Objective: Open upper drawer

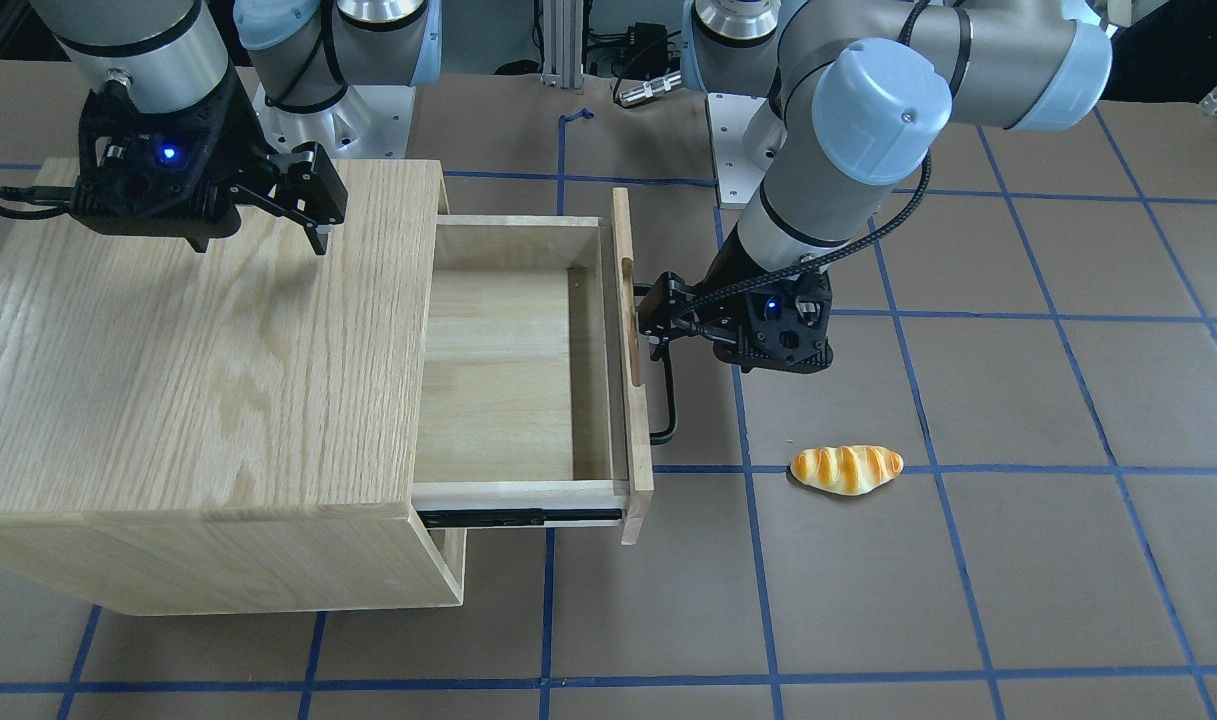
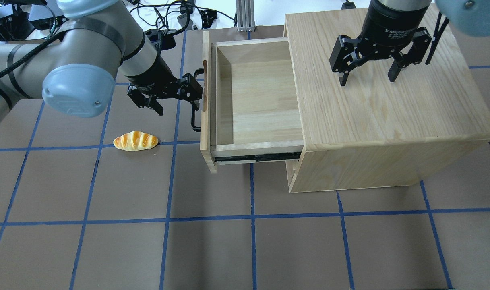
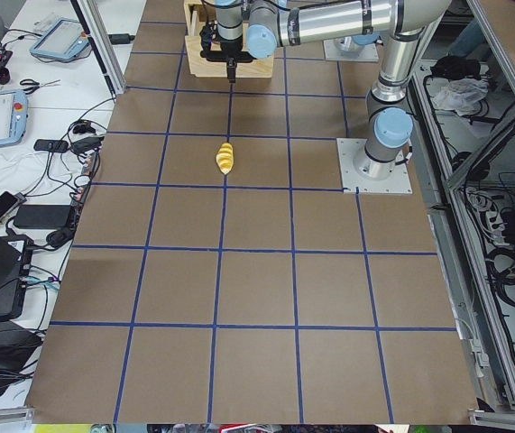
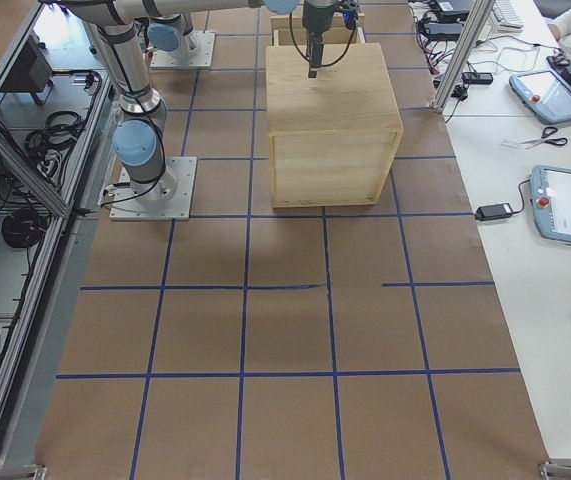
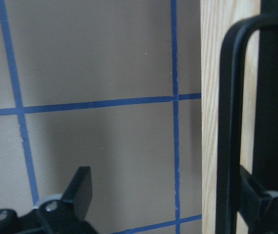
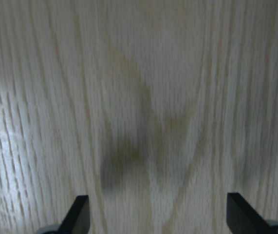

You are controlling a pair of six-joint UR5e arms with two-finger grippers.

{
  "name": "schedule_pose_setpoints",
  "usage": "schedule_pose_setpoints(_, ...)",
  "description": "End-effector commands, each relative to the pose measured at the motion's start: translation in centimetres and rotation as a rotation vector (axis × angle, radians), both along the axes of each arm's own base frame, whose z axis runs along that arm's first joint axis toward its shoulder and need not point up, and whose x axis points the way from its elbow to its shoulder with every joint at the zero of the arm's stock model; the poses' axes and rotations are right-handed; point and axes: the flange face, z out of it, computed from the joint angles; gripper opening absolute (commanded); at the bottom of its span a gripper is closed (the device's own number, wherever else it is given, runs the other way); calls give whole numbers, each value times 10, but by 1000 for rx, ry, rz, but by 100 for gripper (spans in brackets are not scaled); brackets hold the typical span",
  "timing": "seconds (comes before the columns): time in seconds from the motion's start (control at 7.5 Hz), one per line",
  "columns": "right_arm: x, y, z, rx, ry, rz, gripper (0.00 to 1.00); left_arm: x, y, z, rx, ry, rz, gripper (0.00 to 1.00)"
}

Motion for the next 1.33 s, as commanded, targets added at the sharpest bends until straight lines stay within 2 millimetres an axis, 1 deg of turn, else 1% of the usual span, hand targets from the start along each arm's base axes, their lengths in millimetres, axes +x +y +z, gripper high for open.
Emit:
schedule_pose_setpoints(0.0, 0, 0, 0, 0, 0, 0, 100, 19, 12, 23, 35, -58, 19, 100)
schedule_pose_setpoints(0.27, 0, 0, -1, 1, 0, 0, 100, 20, 35, 78, 74, -91, 19, 100)
schedule_pose_setpoints(0.4, 0, 0, 0, 0, 0, 0, 100, 28, 47, 89, 83, -189, 17, 100)
schedule_pose_setpoints(0.53, 0, 0, 0, 0, 0, 0, 100, 29, 56, 99, 62, -203, 16, 100)
schedule_pose_setpoints(0.67, 0, 0, 0, 0, 0, 0, 100, 29, 62, 107, 41, -205, 14, 100)
schedule_pose_setpoints(0.8, 0, 0, 0, 0, 0, 2, 100, 34, 55, 104, 34, -216, 11, 100)
schedule_pose_setpoints(0.93, 0, 0, 0, 0, 0, 0, 100, 37, 40, 105, -38, -212, 26, 100)
schedule_pose_setpoints(1.07, 0, 0, 0, 0, 0, 0, 100, 37, 33, 105, -72, -212, 30, 100)
schedule_pose_setpoints(1.2, 0, 0, 0, 0, 0, 0, 100, 36, 33, 104, -68, -213, 31, 100)
